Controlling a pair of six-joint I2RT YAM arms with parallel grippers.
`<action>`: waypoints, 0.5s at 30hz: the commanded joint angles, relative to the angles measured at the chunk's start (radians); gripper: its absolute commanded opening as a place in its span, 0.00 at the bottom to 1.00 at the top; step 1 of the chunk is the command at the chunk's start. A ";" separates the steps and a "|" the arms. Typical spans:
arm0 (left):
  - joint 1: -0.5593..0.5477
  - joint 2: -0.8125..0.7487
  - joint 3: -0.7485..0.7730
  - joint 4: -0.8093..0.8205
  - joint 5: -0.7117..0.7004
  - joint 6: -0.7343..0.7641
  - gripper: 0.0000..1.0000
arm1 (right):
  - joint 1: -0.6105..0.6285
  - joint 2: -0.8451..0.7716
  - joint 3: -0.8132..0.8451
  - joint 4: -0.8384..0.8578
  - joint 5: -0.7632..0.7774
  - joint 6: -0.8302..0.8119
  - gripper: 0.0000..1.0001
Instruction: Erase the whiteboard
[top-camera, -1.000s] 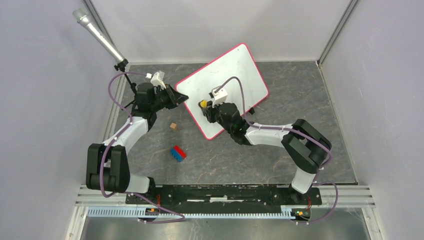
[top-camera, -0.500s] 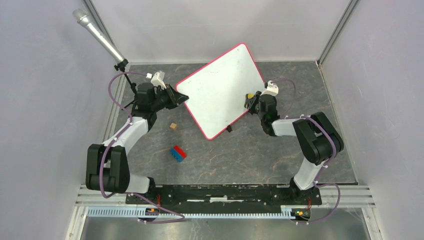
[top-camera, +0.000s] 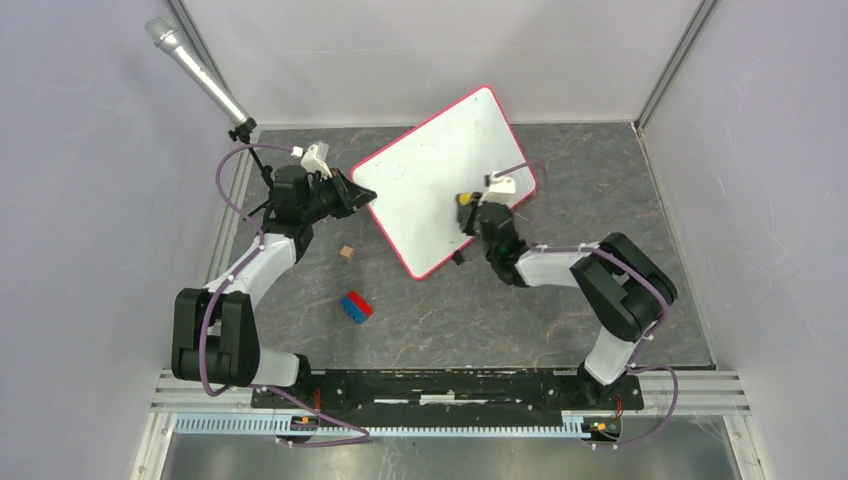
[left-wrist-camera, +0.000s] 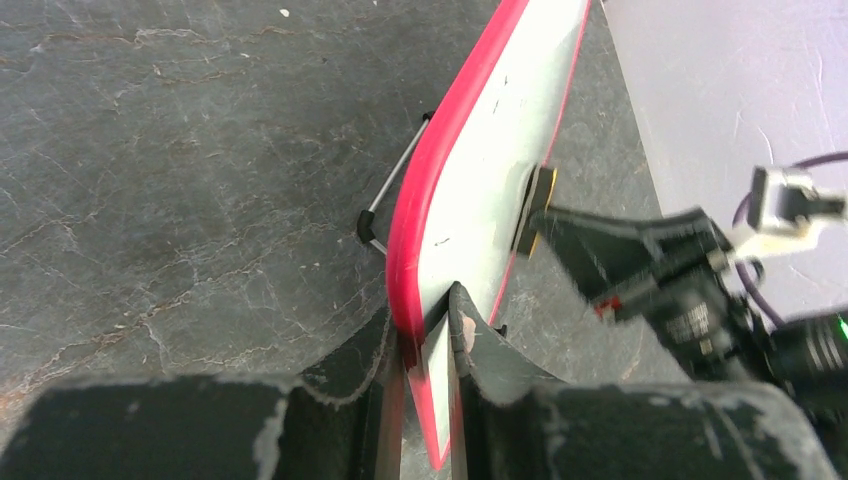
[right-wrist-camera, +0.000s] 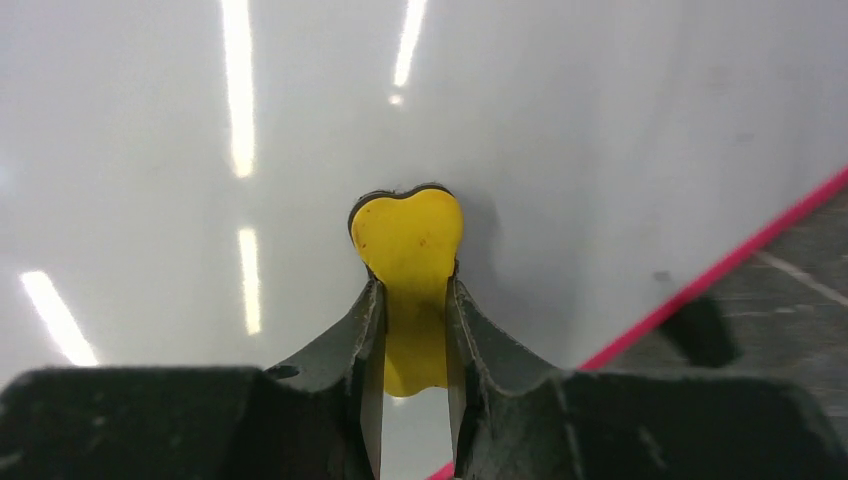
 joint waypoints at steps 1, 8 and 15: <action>-0.002 0.002 0.021 -0.008 -0.030 0.074 0.02 | 0.257 0.030 0.030 0.020 -0.074 -0.009 0.26; -0.003 -0.006 0.017 -0.016 -0.039 0.083 0.02 | 0.332 0.042 0.060 0.032 0.040 -0.047 0.28; -0.003 -0.001 0.020 -0.013 -0.029 0.077 0.02 | 0.094 -0.052 -0.118 0.013 0.050 0.074 0.30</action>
